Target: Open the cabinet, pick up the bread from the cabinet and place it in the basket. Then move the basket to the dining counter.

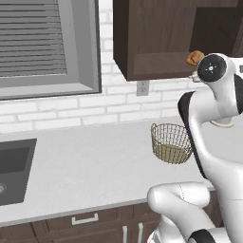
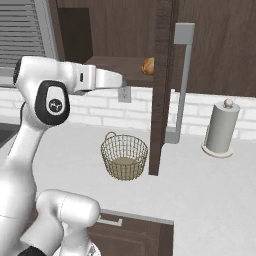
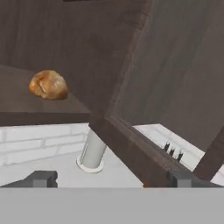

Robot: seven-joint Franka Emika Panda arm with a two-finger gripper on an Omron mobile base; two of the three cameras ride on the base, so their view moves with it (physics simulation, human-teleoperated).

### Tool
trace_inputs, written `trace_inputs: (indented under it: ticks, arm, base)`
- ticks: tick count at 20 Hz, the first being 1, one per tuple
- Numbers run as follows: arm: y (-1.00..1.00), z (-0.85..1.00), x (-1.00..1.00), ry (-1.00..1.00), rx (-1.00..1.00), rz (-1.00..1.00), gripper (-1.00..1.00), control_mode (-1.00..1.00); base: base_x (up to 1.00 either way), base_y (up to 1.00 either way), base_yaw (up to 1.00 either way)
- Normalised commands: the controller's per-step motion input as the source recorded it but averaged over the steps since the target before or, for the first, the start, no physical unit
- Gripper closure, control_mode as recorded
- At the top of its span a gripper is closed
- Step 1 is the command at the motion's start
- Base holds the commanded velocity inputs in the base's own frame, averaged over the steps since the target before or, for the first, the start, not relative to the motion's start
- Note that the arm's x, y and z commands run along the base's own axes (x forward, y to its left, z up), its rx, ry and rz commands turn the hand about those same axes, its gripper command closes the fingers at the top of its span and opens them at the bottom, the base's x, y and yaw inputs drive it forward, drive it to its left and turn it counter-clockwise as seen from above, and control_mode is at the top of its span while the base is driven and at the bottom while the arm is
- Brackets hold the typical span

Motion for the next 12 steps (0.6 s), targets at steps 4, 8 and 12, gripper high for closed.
trace_inputs:
  ticks: [4,8,12]
  arm:
    - [0.00,0.01,1.00,0.16,0.03,0.14,-1.00,-1.00]
    - [0.00,0.00,1.00,0.17,0.06,0.15,-1.00,-1.00]
    - [0.00,0.00,0.95,0.13,0.05,0.13,-1.00,-1.00]
  base:
    - [0.00,0.00,0.00]
    - [0.00,0.00,0.00]
    - [0.00,0.00,0.00]
